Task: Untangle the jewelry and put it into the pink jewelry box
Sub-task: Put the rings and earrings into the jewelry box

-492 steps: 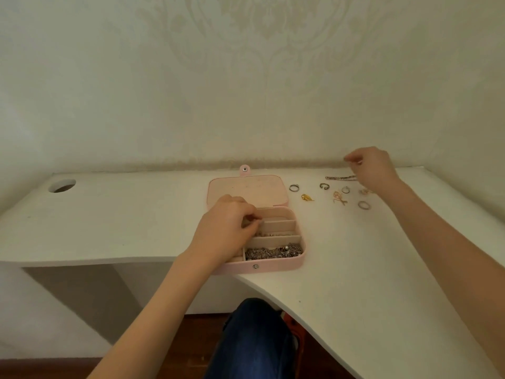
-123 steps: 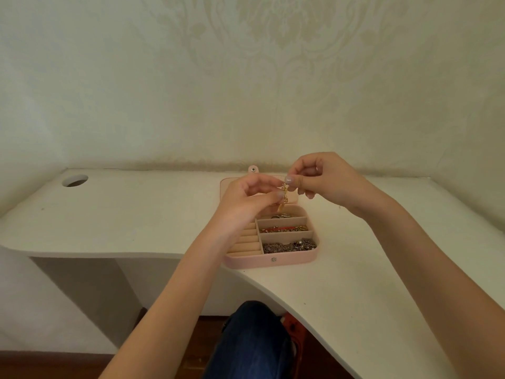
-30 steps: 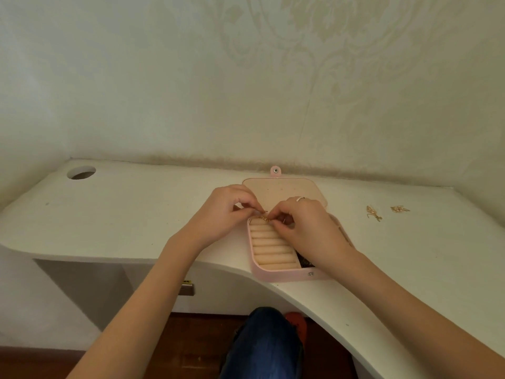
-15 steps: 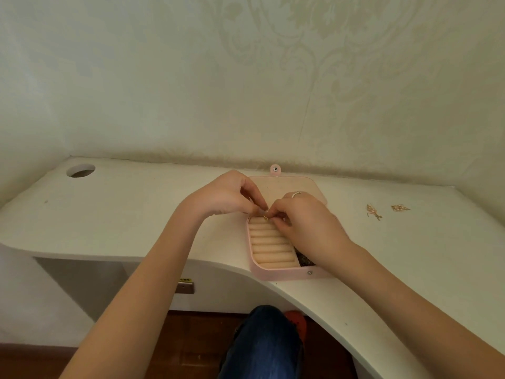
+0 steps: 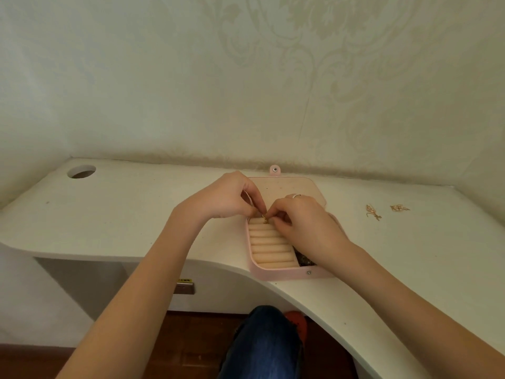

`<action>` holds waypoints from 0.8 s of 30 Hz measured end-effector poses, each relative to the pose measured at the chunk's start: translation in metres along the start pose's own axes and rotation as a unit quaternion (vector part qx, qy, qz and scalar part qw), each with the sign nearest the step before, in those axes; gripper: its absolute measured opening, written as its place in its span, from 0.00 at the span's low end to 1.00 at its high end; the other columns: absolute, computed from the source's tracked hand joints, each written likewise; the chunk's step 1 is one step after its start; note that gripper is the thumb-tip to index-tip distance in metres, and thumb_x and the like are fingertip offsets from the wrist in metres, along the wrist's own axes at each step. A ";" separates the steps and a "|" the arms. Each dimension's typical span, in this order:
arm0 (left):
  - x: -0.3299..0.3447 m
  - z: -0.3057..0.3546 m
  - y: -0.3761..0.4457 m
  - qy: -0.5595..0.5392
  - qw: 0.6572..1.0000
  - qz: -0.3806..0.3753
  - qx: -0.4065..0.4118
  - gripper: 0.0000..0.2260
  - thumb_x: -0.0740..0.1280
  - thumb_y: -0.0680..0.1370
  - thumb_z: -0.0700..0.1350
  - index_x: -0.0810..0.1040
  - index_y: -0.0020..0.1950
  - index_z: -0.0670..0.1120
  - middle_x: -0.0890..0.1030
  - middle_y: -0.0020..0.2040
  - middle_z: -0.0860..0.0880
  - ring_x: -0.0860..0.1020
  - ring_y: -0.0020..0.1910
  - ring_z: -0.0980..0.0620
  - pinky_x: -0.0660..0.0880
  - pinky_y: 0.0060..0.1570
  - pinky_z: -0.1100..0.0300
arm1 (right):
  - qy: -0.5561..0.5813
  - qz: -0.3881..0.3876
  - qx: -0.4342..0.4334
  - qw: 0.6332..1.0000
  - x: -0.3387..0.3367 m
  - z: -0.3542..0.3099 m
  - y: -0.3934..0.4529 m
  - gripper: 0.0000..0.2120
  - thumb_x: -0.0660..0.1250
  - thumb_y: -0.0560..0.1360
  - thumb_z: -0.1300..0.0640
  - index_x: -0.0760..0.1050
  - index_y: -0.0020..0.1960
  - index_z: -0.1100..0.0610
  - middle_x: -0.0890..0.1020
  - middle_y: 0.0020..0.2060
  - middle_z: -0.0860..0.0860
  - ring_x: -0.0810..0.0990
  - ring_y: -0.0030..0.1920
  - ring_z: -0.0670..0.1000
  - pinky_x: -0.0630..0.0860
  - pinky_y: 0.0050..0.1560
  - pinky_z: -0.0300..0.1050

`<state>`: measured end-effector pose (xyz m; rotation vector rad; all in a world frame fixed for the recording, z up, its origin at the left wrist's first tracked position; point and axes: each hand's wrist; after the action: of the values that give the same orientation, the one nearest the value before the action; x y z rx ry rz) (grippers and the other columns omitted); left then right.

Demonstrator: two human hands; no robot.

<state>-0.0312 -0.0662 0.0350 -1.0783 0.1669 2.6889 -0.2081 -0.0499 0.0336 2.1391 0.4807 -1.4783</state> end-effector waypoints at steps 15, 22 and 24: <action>0.015 -0.009 0.002 0.030 0.995 0.036 0.086 0.08 0.75 0.69 0.42 0.80 0.38 0.54 0.77 0.39 0.56 0.74 0.36 0.58 0.69 0.37 0.71 | 0.218 0.062 0.086 0.970 0.003 0.020 0.010 0.09 0.67 0.74 0.56 0.76 0.38 0.44 0.80 0.36 0.44 0.77 0.38 0.45 0.78 0.47 0.50; 0.019 -0.008 -0.002 -0.046 0.994 0.072 0.066 0.06 0.70 0.71 0.38 0.78 0.43 0.48 0.80 0.38 0.57 0.73 0.35 0.60 0.69 0.37 0.71 | 0.276 0.067 0.089 0.955 0.000 0.020 0.010 0.04 0.67 0.75 0.60 0.79 0.42 0.54 0.80 0.35 0.48 0.77 0.35 0.46 0.77 0.45 0.46; 0.018 -0.007 -0.004 -0.081 0.993 0.055 0.063 0.09 0.68 0.72 0.36 0.76 0.47 0.49 0.83 0.41 0.55 0.75 0.38 0.59 0.71 0.40 0.69 | 0.295 0.066 0.090 0.949 0.000 0.020 0.010 0.04 0.67 0.75 0.60 0.79 0.43 0.55 0.81 0.35 0.50 0.77 0.34 0.47 0.78 0.46 0.49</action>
<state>-0.0382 -0.0606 0.0174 -0.8337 0.3730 2.8045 -0.2179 -0.0696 0.0295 2.6993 0.4012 -0.8140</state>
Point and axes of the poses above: each hand's wrist, its own y-axis towards the middle knuckle, its own x-axis out of the palm, z = x × y
